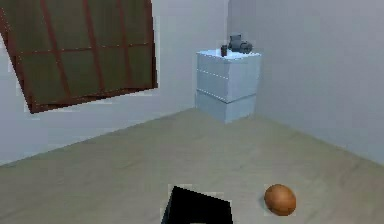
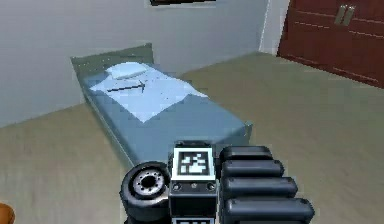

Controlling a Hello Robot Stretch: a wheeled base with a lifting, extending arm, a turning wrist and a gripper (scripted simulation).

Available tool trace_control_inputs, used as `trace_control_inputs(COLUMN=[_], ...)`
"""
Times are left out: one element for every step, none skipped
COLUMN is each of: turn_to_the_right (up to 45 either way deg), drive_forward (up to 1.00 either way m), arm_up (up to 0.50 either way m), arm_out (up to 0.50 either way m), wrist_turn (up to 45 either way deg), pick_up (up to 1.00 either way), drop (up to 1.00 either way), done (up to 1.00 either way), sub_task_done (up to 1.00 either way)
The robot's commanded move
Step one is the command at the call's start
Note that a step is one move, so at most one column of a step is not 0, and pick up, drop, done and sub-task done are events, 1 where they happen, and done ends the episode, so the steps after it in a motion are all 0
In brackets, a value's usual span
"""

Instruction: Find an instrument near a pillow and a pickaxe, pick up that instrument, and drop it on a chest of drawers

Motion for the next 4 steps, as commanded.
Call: trace_control_inputs(turn_to_the_right=[0.0,3.0,0.0,45.0], drive_forward=[1.00,0.00,0.60,0.00], arm_up=[0.00,0.00,0.00,0.00], arm_out=[0.00,0.00,0.00,0.00], wrist_turn=[0.0,0.0,0.0,0.0], pick_up=[0.00,0.00,0.00,0.00], drop=[0.00,0.00,0.00,0.00], done=[0.00,0.00,0.00,0.00], sub_task_done=[0.00,0.00,0.00,0.00])
